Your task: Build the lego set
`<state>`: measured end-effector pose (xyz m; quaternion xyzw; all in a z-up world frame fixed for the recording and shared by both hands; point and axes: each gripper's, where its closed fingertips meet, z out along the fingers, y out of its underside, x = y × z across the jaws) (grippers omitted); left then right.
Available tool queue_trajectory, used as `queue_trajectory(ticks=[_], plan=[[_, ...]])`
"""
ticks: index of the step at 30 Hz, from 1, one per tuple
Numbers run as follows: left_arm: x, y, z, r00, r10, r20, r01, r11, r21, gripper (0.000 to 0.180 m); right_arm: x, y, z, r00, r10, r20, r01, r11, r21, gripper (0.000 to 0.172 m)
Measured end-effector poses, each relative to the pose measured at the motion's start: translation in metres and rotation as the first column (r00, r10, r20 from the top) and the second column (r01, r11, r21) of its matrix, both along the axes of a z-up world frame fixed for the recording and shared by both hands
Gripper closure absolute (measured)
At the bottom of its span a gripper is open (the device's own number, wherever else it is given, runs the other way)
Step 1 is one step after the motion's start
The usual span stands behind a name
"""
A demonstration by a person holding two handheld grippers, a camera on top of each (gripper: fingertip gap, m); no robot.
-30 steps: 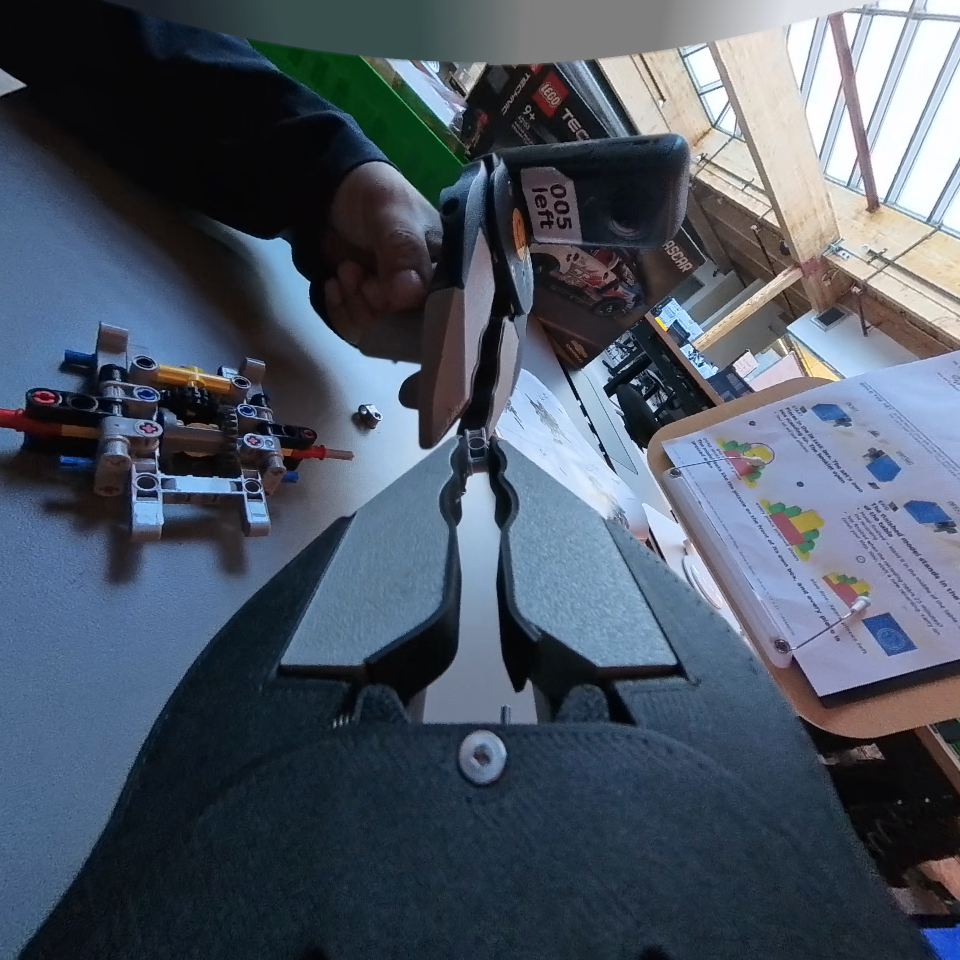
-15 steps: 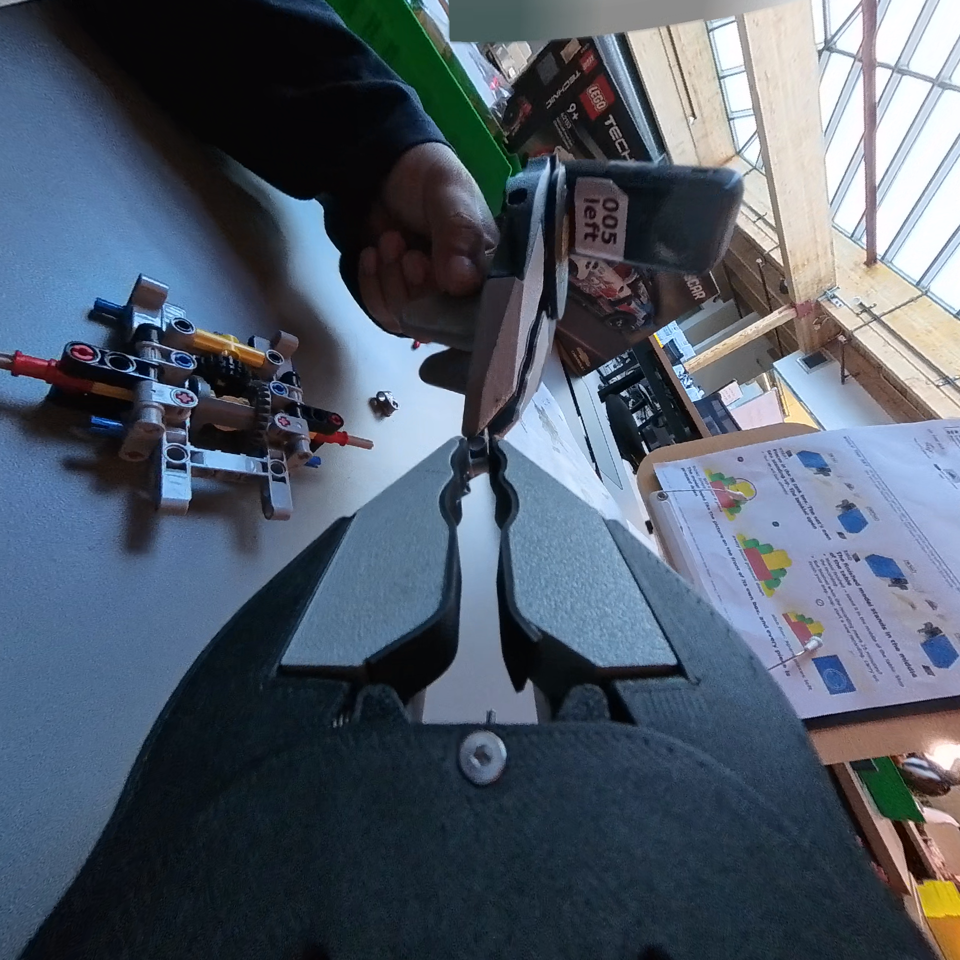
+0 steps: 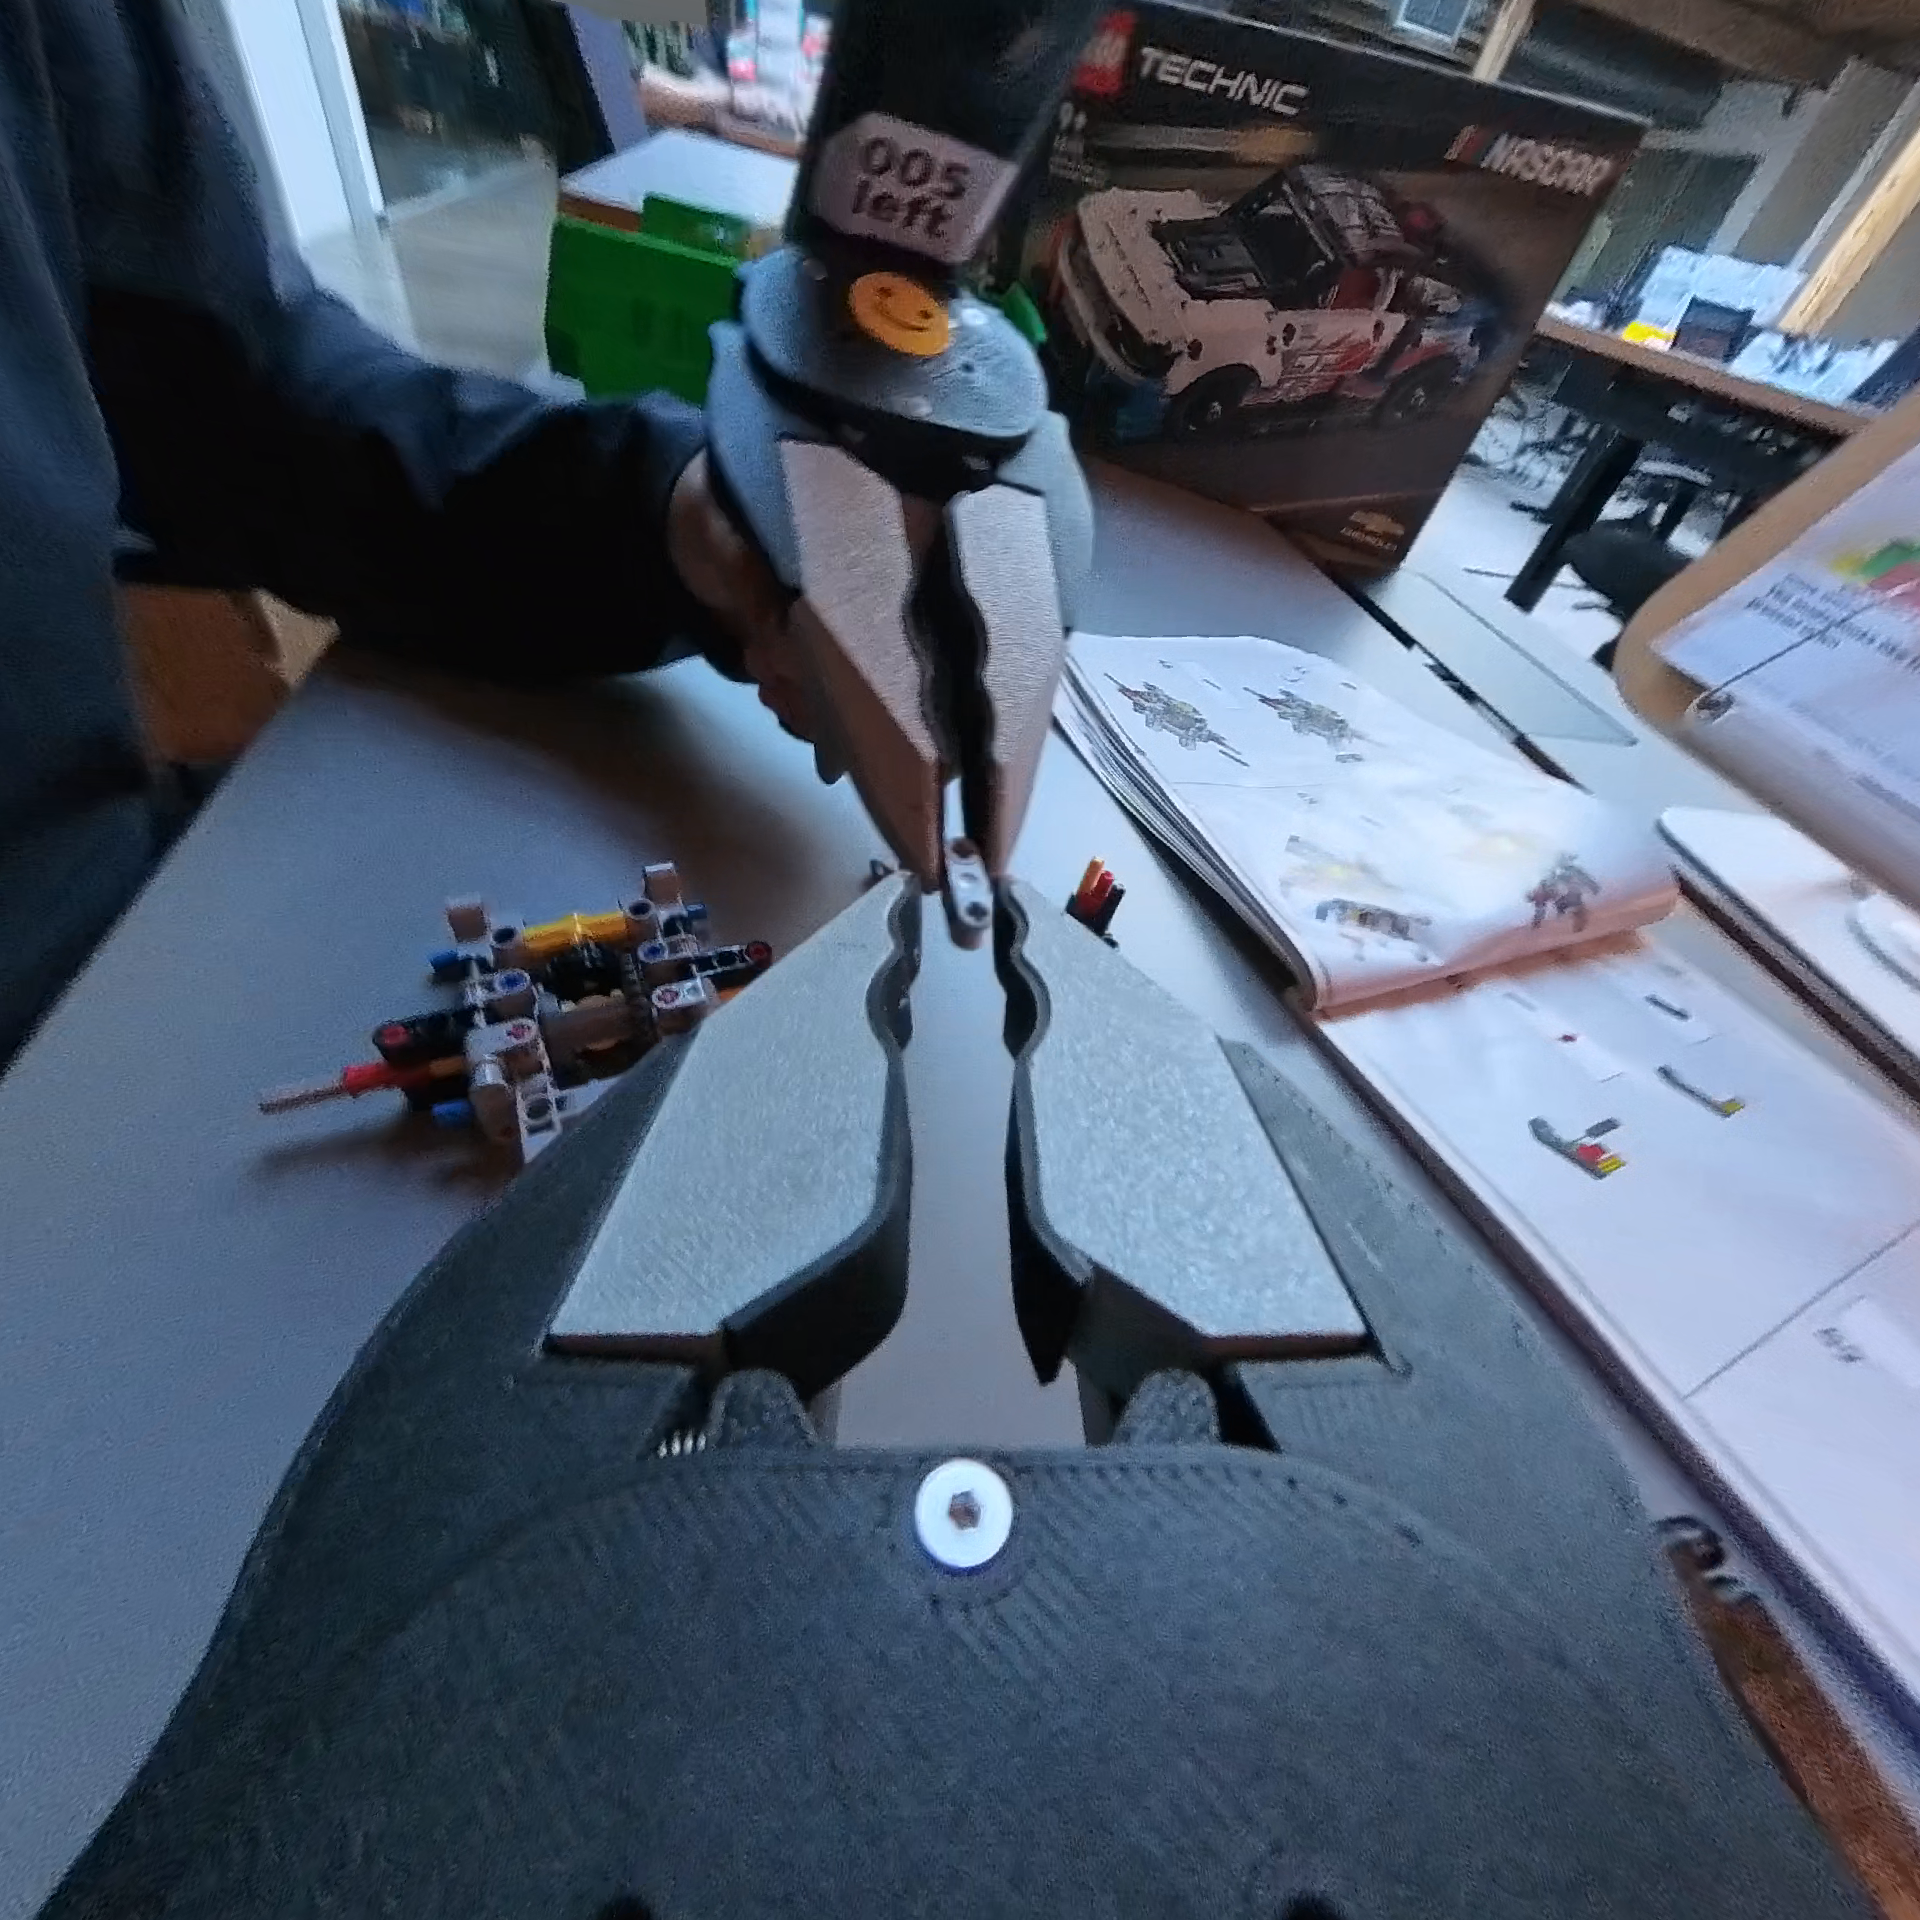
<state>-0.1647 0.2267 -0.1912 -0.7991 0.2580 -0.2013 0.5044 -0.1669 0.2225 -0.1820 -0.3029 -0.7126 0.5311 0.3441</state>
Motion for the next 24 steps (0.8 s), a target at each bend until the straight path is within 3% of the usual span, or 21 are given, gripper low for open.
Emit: queue_trajectory(ticks=[7,24], plan=[[0.0020,0.0019,-0.0006,0.991,0.015,-0.135,-0.003,0.996,0.092,0.176,-0.0002,0.0036,-0.0031,0.989,0.048,0.137,-0.021,0.980,-0.196,0.159],[0.0024,0.0017,-0.0006,0.997,0.005,-0.082,0.001,0.997,0.073,0.176,-0.0012,0.0047,-0.0063,0.987,0.043,0.155,-0.014,0.983,-0.184,0.163]])
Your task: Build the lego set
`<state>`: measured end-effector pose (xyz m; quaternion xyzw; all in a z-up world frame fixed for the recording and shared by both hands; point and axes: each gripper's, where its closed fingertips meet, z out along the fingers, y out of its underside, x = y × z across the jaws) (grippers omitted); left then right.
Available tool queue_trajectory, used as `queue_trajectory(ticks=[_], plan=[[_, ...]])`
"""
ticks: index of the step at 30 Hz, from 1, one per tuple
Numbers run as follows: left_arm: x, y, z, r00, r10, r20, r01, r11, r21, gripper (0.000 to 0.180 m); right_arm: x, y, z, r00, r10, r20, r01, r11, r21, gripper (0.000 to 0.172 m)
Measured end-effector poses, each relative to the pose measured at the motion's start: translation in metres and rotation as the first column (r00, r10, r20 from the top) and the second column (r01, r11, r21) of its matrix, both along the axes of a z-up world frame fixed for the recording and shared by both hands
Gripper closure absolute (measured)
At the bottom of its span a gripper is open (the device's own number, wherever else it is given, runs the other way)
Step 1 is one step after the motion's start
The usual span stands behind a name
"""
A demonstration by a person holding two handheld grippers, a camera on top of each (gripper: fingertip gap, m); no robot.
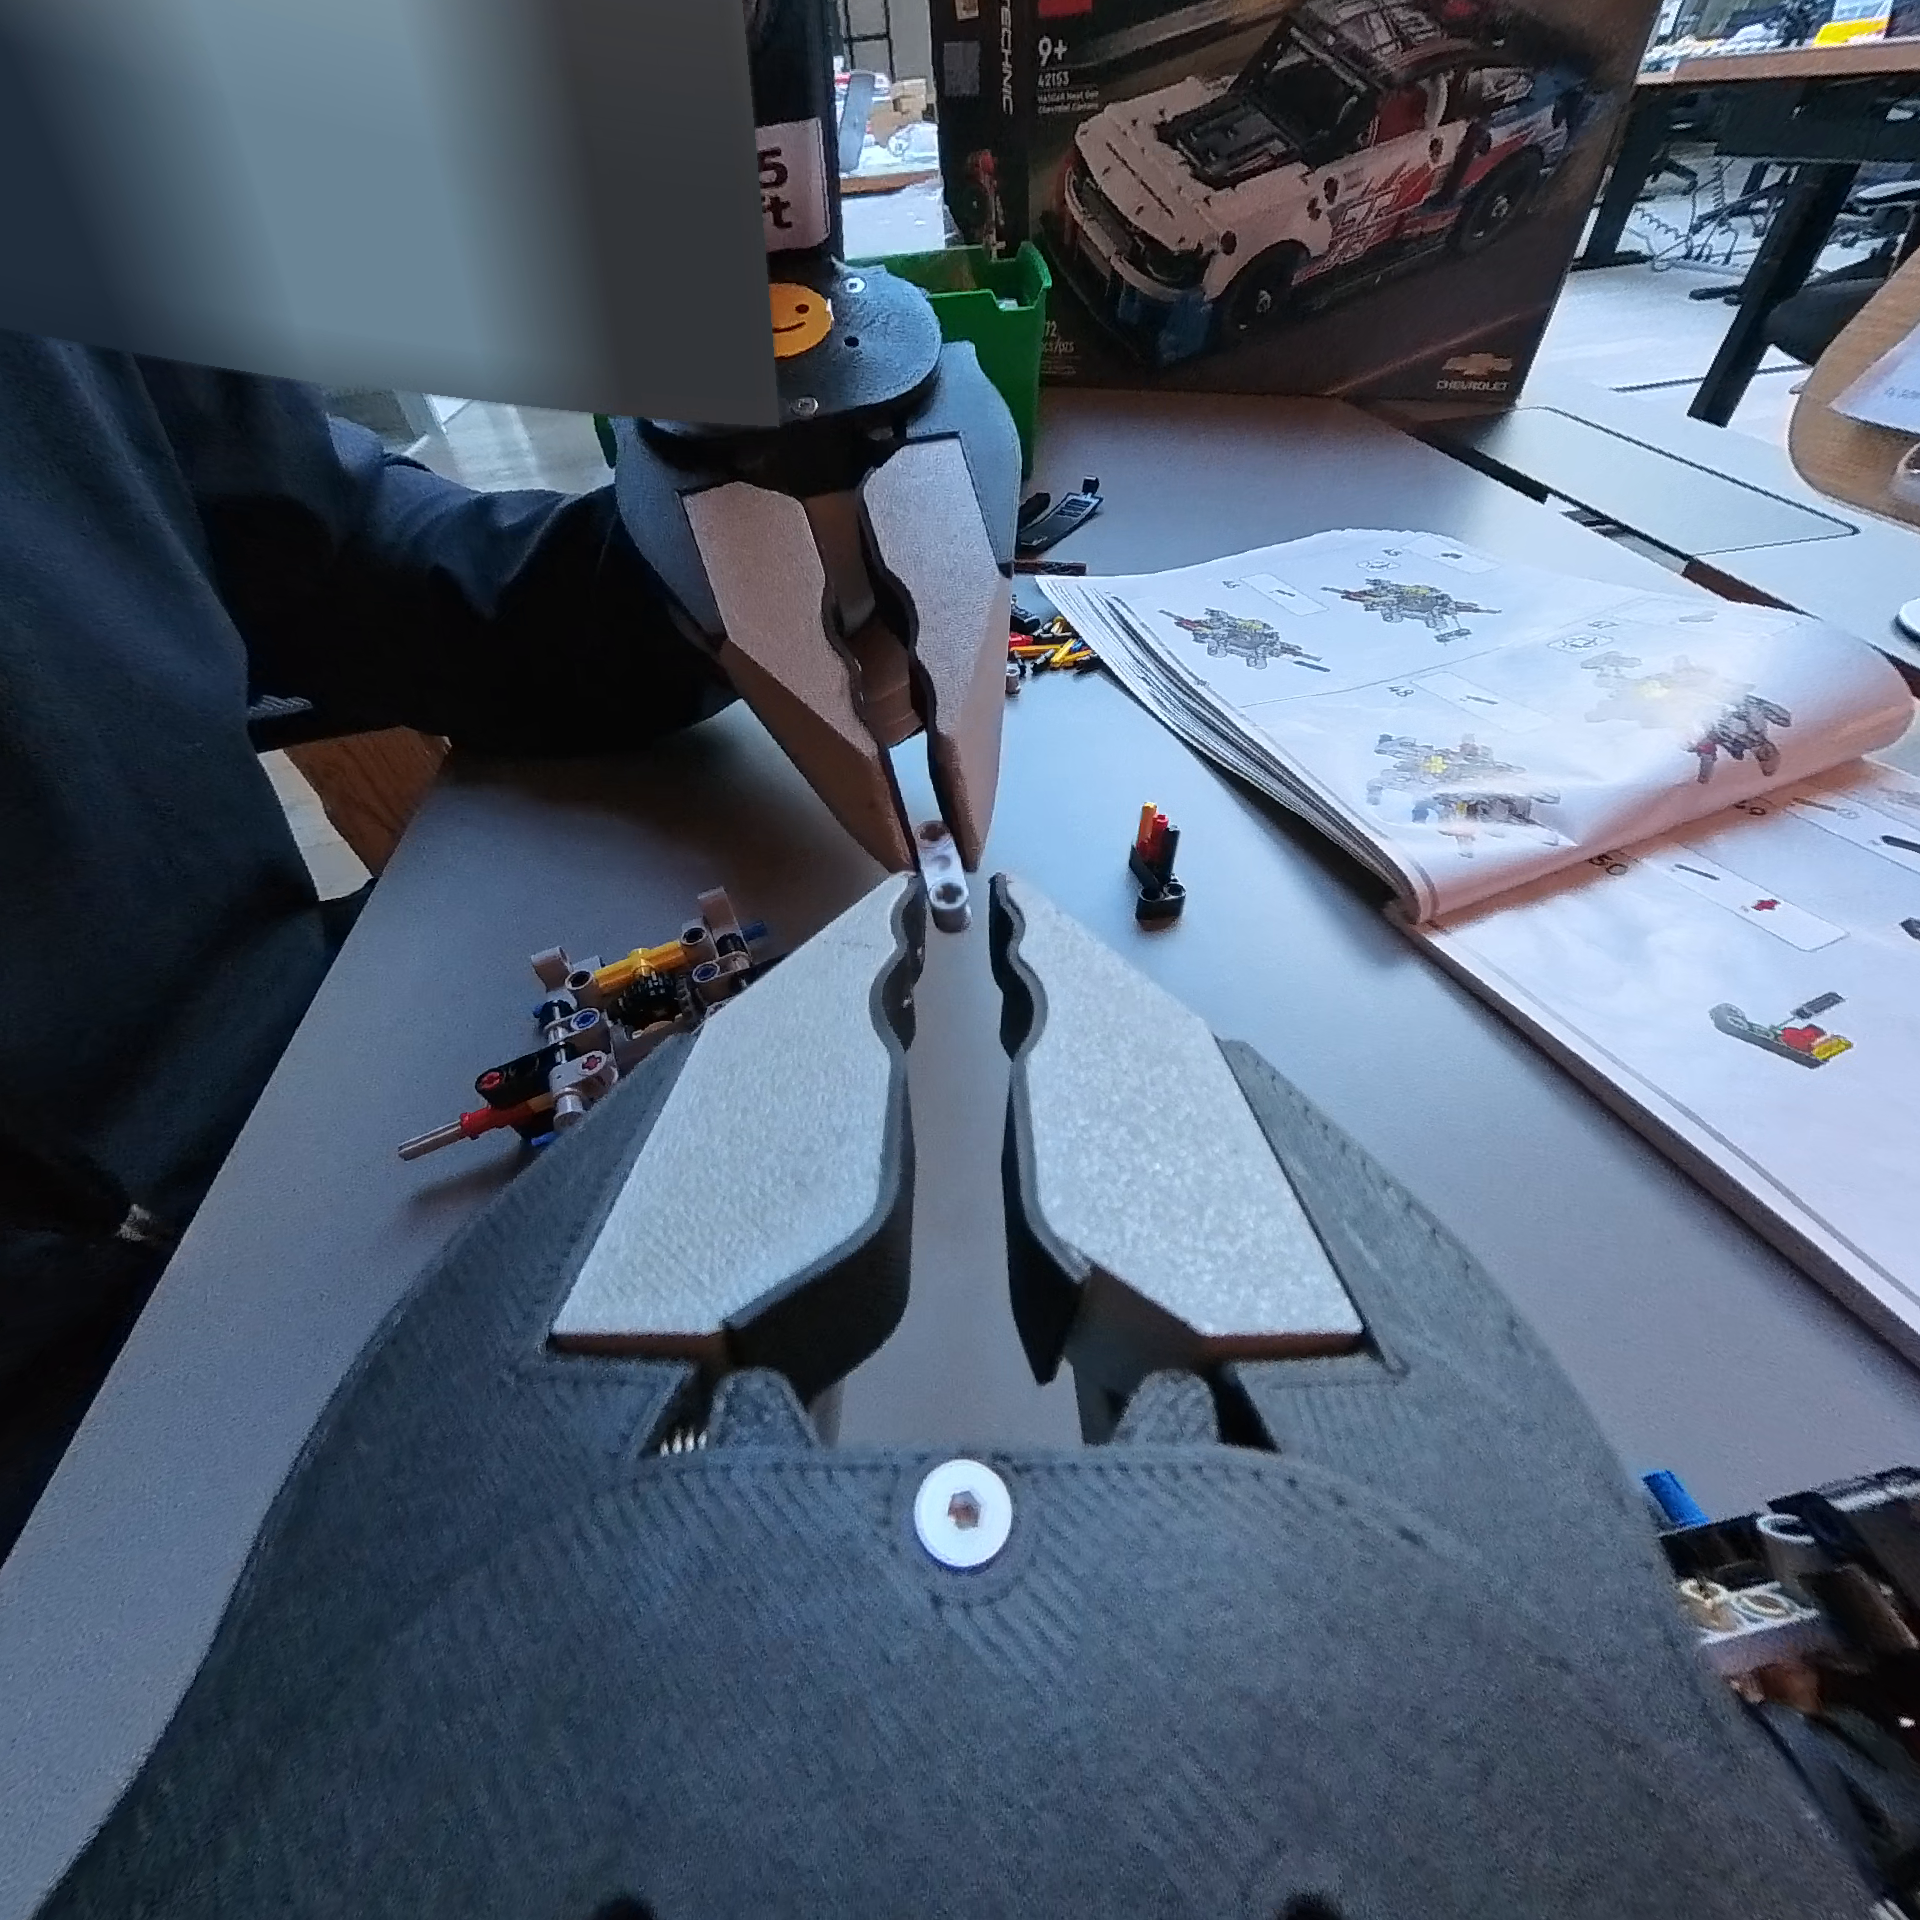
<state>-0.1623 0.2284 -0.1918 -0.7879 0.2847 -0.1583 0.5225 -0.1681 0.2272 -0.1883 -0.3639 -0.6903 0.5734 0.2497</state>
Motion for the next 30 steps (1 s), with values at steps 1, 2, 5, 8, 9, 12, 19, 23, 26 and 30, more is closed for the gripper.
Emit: queue_trajectory(ticks=[1,2,5,8,9,12,19,23,26,30], plan=[[0.0003,-0.0008,0.0004,1.000,-0.005,0.001,0.005,1.000,0.001,0.176,0.0003,-0.0007,0.0001,1.000,0.003,-0.001,-0.003,1.000,0.002,0.163],[0.0005,-0.0016,-0.0004,1.000,-0.010,0.000,0.010,1.000,-0.004,0.176,0.0007,-0.0015,0.0003,1.000,0.007,-0.004,-0.007,1.000,0.004,0.163],[-0.0001,-0.0022,-0.0038,1.000,-0.014,-0.005,0.013,1.000,-0.015,0.176,0.0015,-0.0044,-0.0009,1.000,0.023,-0.001,-0.023,1.000,0.012,0.163],[-0.0008,-0.0020,-0.0008,1.000,-0.012,0.024,0.012,1.000,-0.013,0.176,0.0016,-0.0051,-0.0015,1.000,0.025,0.001,-0.025,1.000,0.017,0.163],[-0.0013,-0.0020,-0.0002,0.999,-0.012,0.033,0.013,1.000,-0.013,0.176,0.0014,-0.0049,-0.0015,1.000,0.023,0.002,-0.023,1.000,0.016,0.163],[-0.0021,-0.0017,-0.0008,0.999,-0.012,0.041,0.013,1.000,-0.017,0.176,0.0011,-0.0041,-0.0017,1.000,0.020,0.008,-0.020,1.000,0.011,0.163],[0.0018,-0.0029,-0.0019,0.999,-0.030,0.033,0.030,0.999,-0.015,0.176,0.0015,-0.0051,-0.0017,1.000,0.026,0.007,-0.026,1.000,0.014,0.164],[0.0017,-0.0027,-0.0014,0.999,-0.027,0.037,0.028,0.999,-0.016,0.176,0.0019,-0.0058,-0.0022,1.000,0.030,0.007,-0.030,0.999,0.020,0.166],[0.0021,-0.0025,-0.0017,0.999,-0.028,0.037,0.028,0.999,-0.017,0.176,0.0018,-0.0055,-0.0025,1.000,0.028,0.010,-0.028,0.999,0.019,0.167],[0.0024,-0.0024,-0.0022,0.999,-0.027,0.031,0.027,0.999,-0.017,0.176,0.0018,-0.0055,-0.0028,1.000,0.027,0.013,-0.028,0.999,0.020,0.167]])
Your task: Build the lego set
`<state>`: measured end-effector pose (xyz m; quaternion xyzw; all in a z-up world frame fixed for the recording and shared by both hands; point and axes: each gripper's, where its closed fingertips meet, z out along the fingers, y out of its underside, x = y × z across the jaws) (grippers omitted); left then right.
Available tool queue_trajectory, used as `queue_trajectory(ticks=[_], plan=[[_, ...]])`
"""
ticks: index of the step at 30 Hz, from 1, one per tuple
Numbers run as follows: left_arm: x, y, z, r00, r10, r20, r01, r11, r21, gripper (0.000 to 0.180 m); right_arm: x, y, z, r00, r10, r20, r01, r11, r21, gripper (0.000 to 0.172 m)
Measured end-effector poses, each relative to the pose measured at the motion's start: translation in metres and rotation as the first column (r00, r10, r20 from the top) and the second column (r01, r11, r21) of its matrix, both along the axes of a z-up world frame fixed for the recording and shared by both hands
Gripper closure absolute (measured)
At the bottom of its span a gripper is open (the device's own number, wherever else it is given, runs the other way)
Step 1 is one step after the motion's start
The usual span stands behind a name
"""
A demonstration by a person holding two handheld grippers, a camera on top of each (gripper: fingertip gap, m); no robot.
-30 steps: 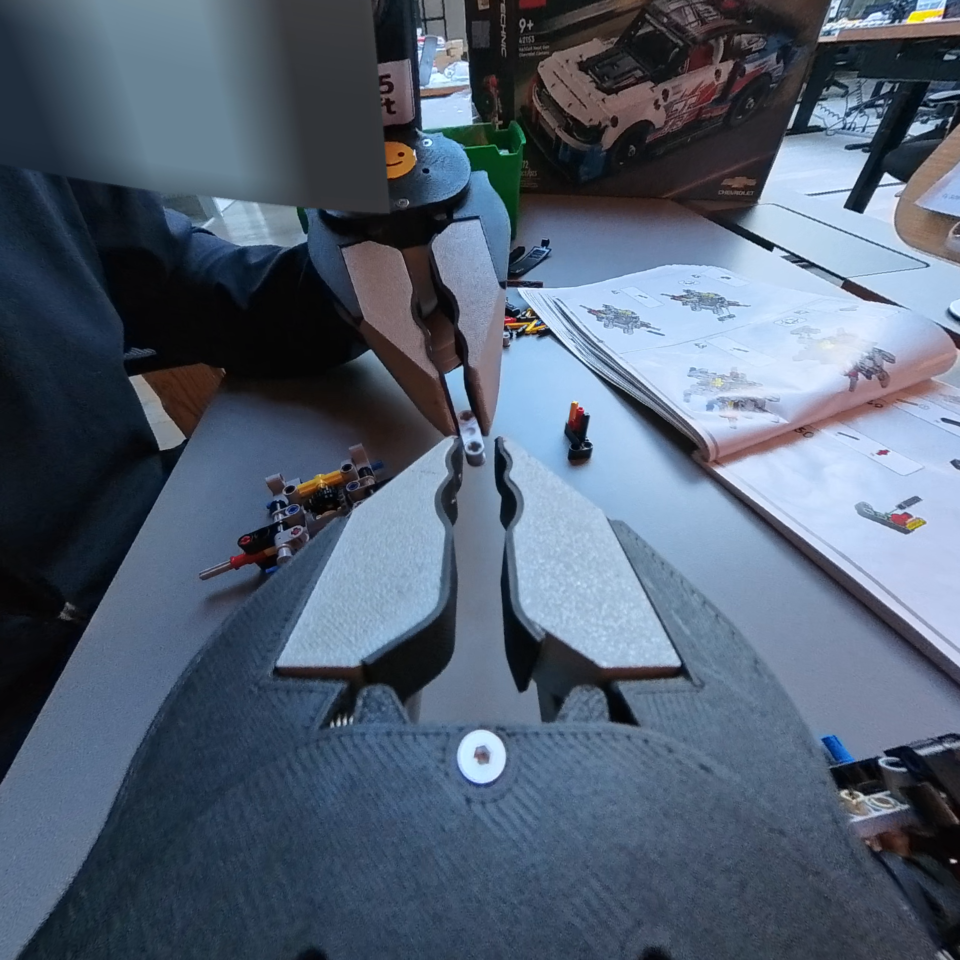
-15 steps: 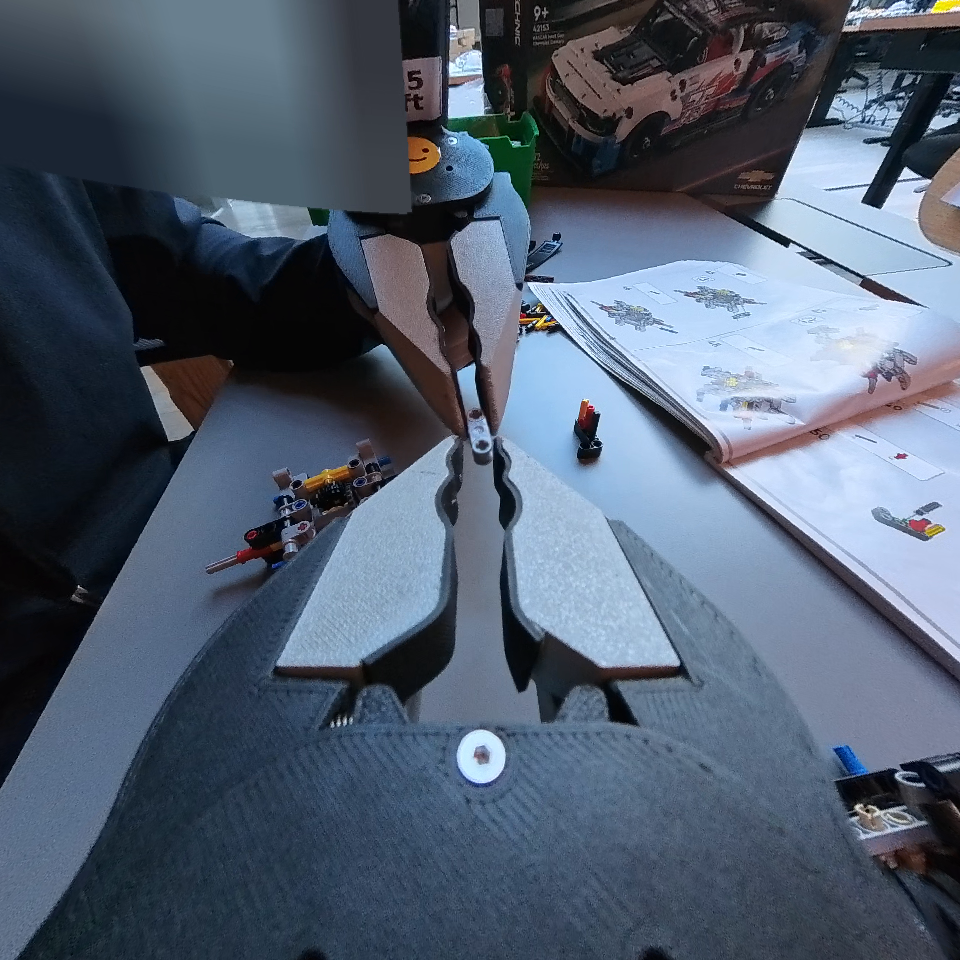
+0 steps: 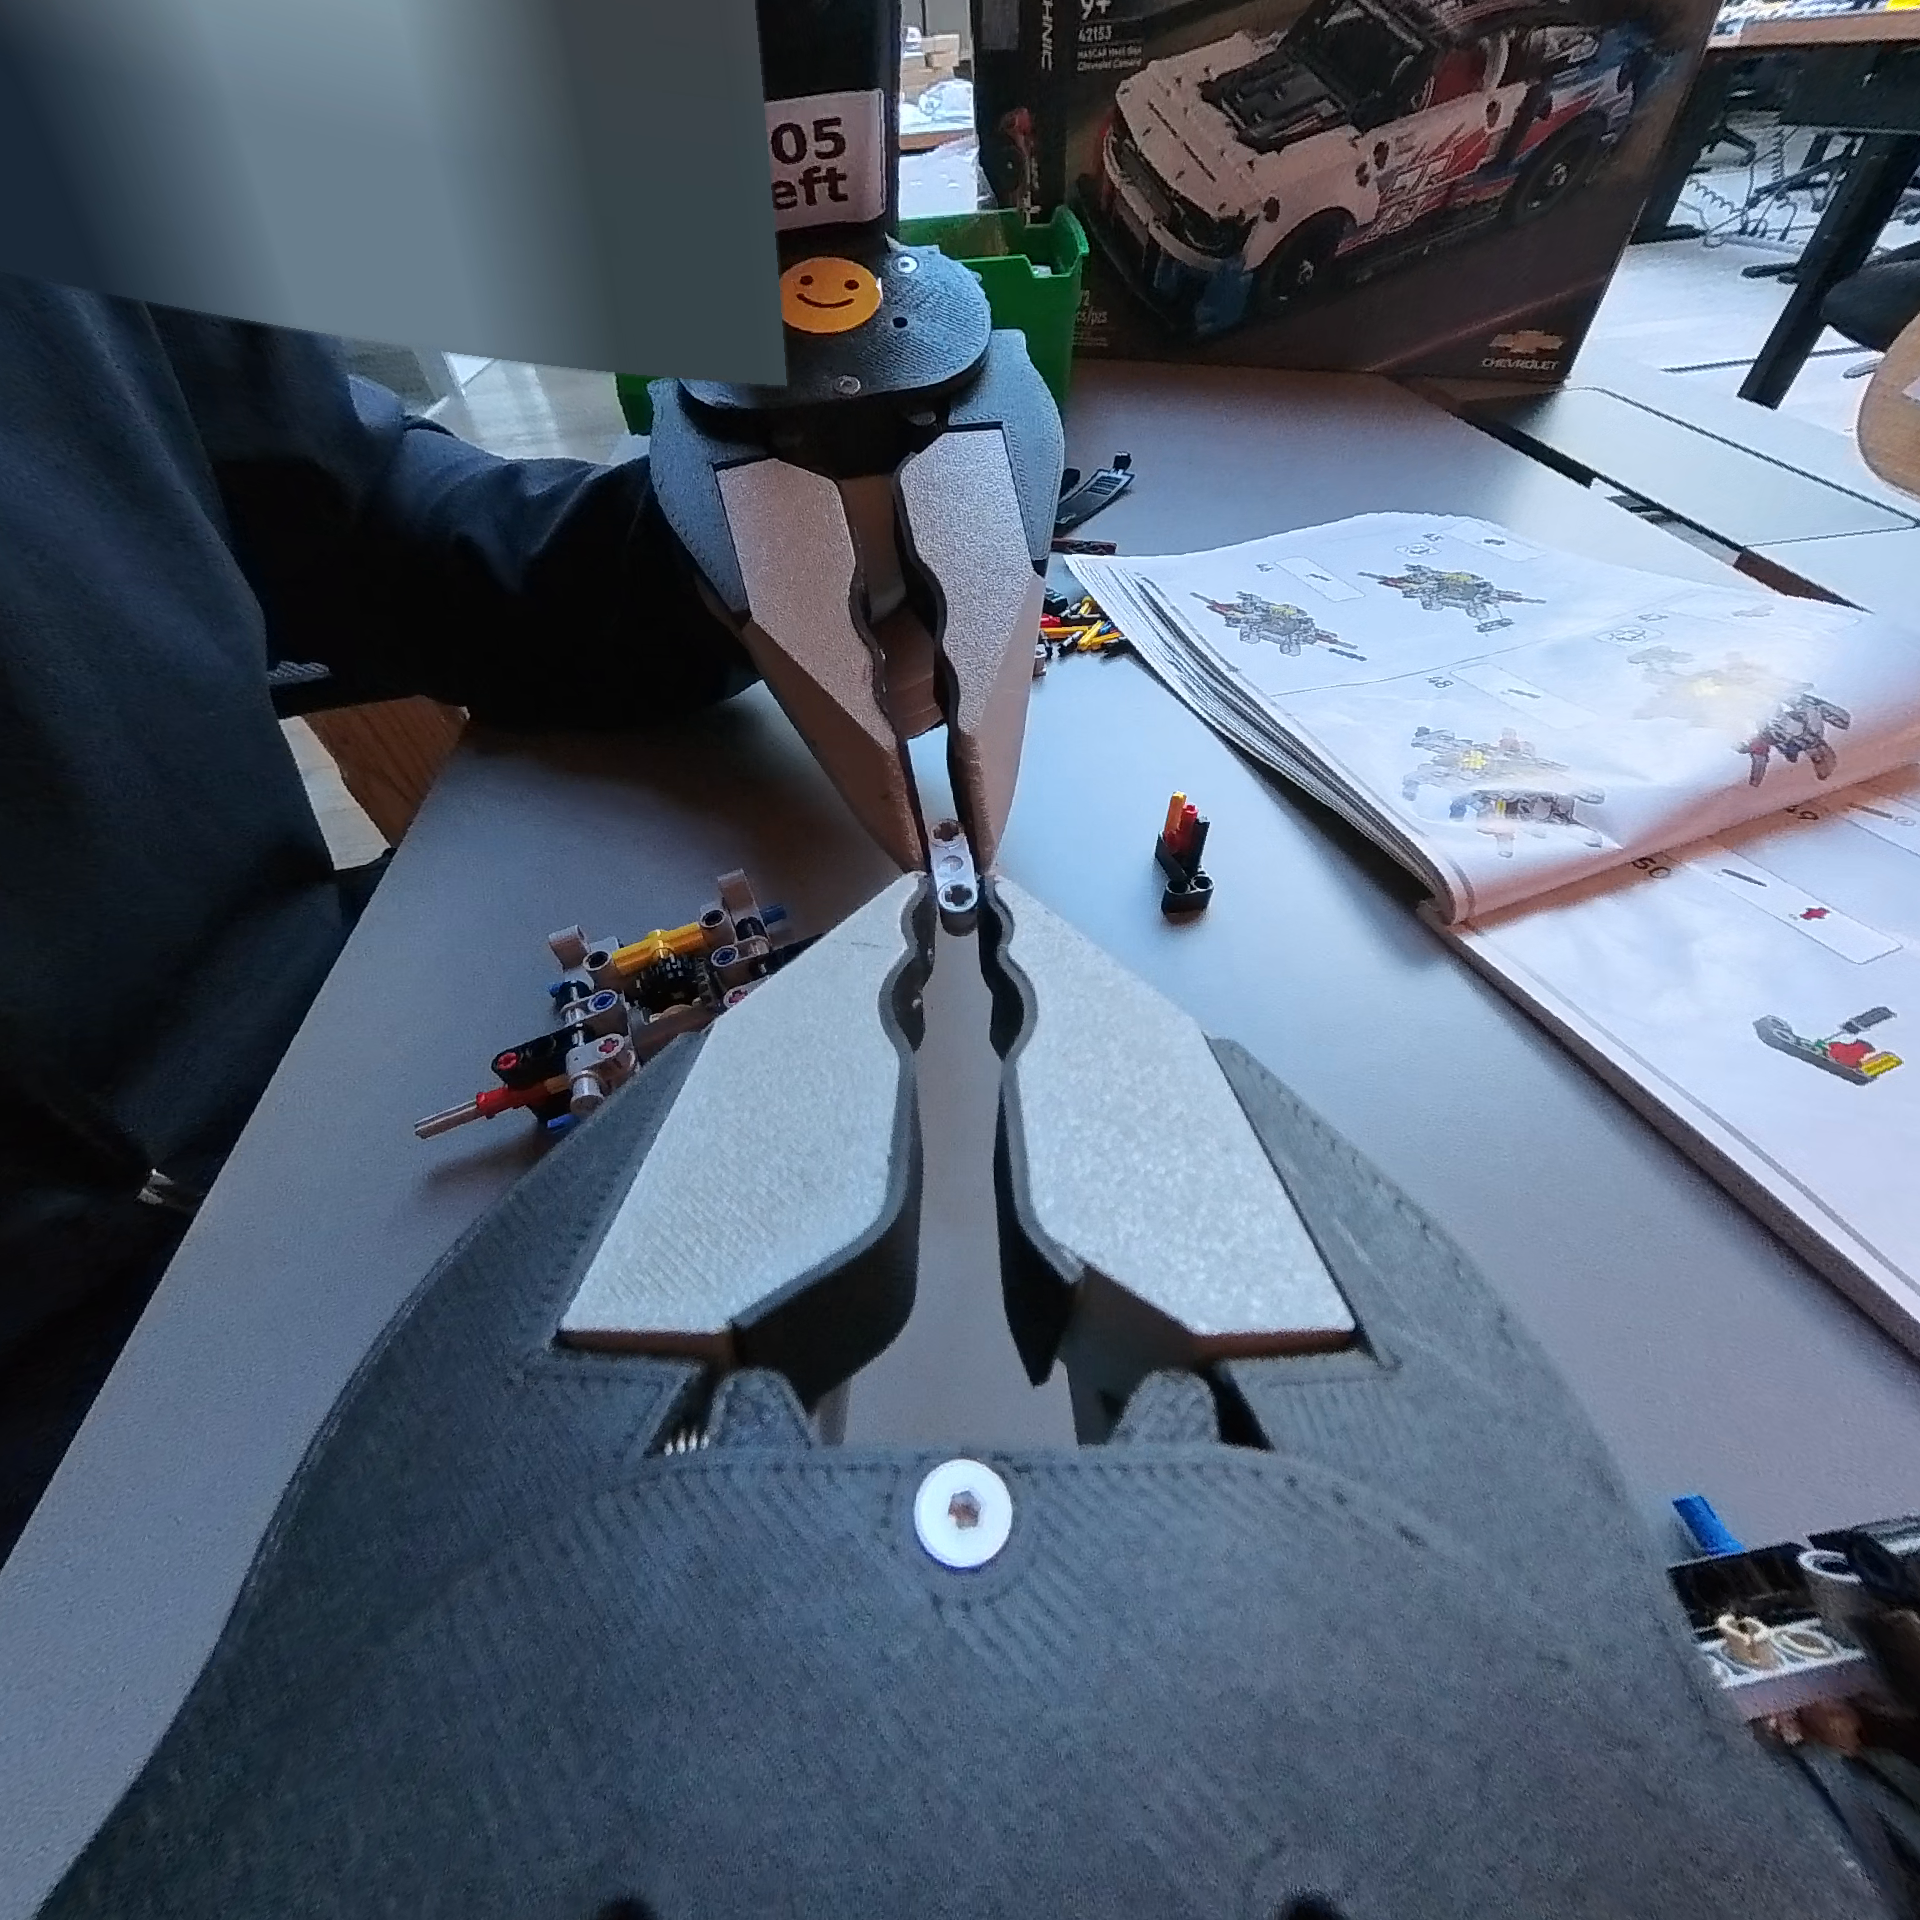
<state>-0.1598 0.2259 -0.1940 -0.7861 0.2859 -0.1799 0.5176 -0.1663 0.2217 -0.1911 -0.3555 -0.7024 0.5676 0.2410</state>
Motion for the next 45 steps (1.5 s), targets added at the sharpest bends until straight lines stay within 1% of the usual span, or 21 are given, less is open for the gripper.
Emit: queue_trajectory(ticks=[24,32,35,36,38,40,42,43,45], plan=[[-0.001,0.001,-0.002,1.000,0.010,-0.004,-0.010,1.000,-0.007,0.176,0.000,0.001,-0.002,1.000,-0.008,0.008,0.008,1.000,0.004,0.168],[-0.001,0.002,-0.002,1.000,0.017,-0.009,-0.017,1.000,-0.011,0.175,-0.001,0.001,-0.002,1.000,-0.014,0.000,0.014,1.000,0.027,0.168],[-0.005,0.002,-0.003,0.999,0.024,-0.022,-0.024,1.000,-0.010,0.172,0.000,0.003,0.000,1.000,-0.021,-0.012,0.021,0.999,0.025,0.168],[-0.007,0.001,-0.003,0.999,0.026,-0.036,-0.026,1.000,-0.008,0.168,0.000,0.005,0.001,0.999,-0.029,-0.017,0.029,0.999,0.023,0.168],[-0.021,-0.001,-0.004,0.994,0.045,-0.105,-0.045,0.999,-0.004,0.164,-0.001,0.010,0.004,0.998,-0.050,-0.026,0.050,0.999,0.020,0.168],[-0.042,-0.005,-0.002,0.986,0.071,-0.150,-0.072,0.997,-0.002,0.165,-0.001,0.014,0.006,0.997,-0.066,-0.031,0.066,0.998,0.011,0.168],[-0.059,-0.012,-0.004,0.989,0.078,-0.126,-0.086,0.994,-0.063,0.165,-0.002,0.018,0.007,0.996,-0.084,-0.027,0.084,0.996,0.006,0.168],[-0.069,-0.013,-0.008,0.987,0.102,-0.128,-0.115,0.988,-0.104,0.164,-0.003,0.019,0.006,0.996,-0.089,-0.024,0.089,0.996,0.003,0.168],[-0.091,-0.016,-0.023,0.966,0.157,-0.207,-0.195,0.963,-0.184,0.158,-0.004,0.020,0.004,0.996,-0.092,-0.011,0.092,0.996,0.000,0.168]])
